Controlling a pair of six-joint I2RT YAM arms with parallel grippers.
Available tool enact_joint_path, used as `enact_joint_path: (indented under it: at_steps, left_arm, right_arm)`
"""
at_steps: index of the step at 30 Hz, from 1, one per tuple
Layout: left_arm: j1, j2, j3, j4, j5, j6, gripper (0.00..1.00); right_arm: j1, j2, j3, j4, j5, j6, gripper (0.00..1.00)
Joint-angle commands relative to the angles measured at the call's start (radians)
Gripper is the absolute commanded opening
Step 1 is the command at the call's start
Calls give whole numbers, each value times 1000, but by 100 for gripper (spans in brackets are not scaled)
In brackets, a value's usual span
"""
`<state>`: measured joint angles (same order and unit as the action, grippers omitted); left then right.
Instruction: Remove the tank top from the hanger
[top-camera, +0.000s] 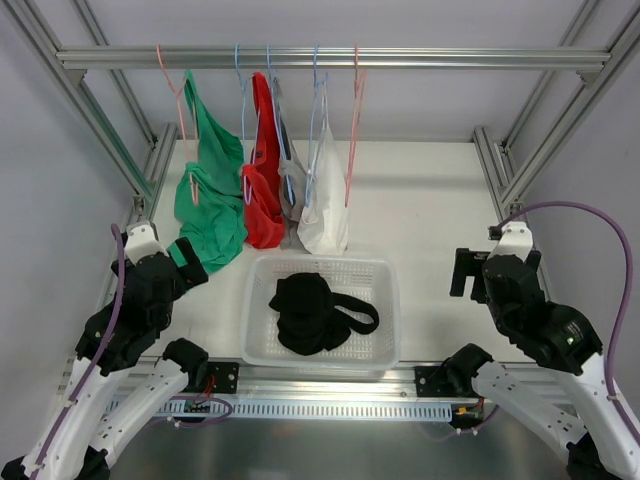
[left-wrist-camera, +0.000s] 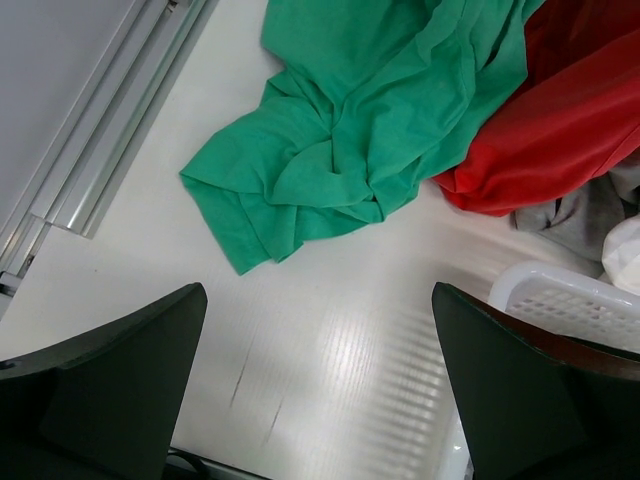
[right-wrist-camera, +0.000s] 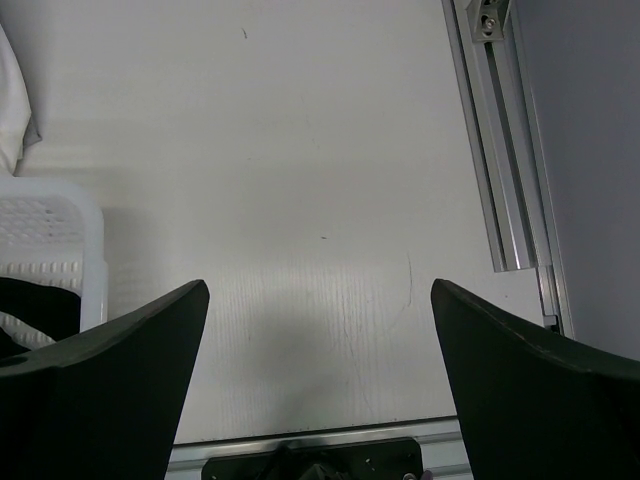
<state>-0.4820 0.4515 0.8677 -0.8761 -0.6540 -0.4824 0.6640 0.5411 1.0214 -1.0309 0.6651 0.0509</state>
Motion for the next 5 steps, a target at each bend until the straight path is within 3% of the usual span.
enact_joint_path:
  at_steps: [1, 5]
  left_arm:
    - [11, 12, -7, 34, 19, 24, 99]
    - [13, 12, -9, 37, 20, 24, 99]
  right_arm:
    - [-3, 19, -12, 52, 2, -13, 100]
    - [-3, 34, -20, 71, -6, -10, 100]
